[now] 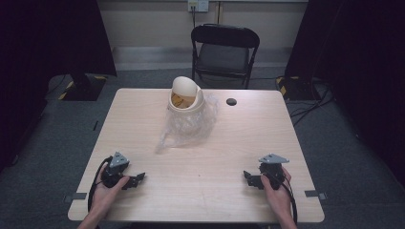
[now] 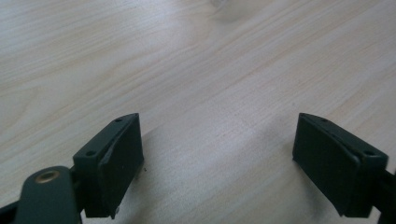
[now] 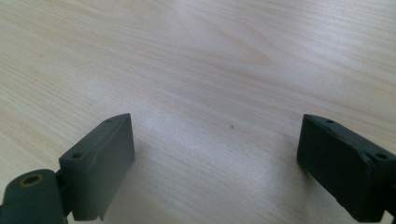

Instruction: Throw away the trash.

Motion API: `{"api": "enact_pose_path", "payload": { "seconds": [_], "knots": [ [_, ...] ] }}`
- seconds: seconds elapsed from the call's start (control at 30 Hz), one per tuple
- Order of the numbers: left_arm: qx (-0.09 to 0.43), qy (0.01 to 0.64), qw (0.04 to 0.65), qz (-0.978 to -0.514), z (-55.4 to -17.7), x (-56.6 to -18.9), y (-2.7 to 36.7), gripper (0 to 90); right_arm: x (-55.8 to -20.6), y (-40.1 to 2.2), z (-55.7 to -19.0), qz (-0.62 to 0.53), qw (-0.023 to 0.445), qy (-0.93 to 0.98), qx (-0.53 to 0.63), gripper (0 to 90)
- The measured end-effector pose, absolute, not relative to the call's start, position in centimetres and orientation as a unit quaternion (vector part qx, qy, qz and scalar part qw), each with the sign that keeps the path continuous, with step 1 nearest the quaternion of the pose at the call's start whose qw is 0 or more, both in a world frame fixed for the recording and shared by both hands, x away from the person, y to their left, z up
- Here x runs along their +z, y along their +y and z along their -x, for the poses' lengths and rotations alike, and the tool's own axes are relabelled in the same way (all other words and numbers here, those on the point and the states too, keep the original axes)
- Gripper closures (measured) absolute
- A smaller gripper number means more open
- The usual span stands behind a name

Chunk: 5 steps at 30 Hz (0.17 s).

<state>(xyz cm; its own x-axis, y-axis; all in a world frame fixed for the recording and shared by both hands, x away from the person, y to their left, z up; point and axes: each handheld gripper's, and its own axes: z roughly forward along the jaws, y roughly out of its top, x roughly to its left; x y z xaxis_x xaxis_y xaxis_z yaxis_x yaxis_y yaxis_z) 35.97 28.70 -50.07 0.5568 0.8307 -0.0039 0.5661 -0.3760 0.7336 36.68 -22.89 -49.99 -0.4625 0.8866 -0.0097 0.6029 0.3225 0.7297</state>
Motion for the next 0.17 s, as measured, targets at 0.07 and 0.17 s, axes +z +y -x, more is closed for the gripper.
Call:
{"api": "enact_pose_path", "payload": {
  "seconds": [0.07,0.17],
  "knots": [
    [0.191,0.433,0.354,-0.807,-35.94,-50.14,28.67,14.8,-49.99,-22.89,-36.68,-0.474,0.21,0.786,0.338,10.1],
    [0.192,0.434,0.354,-0.806,-35.96,-50.16,28.64,13.6,-49.99,-22.88,-36.68,-0.474,0.21,0.786,0.338,10.1]
  ]
}}
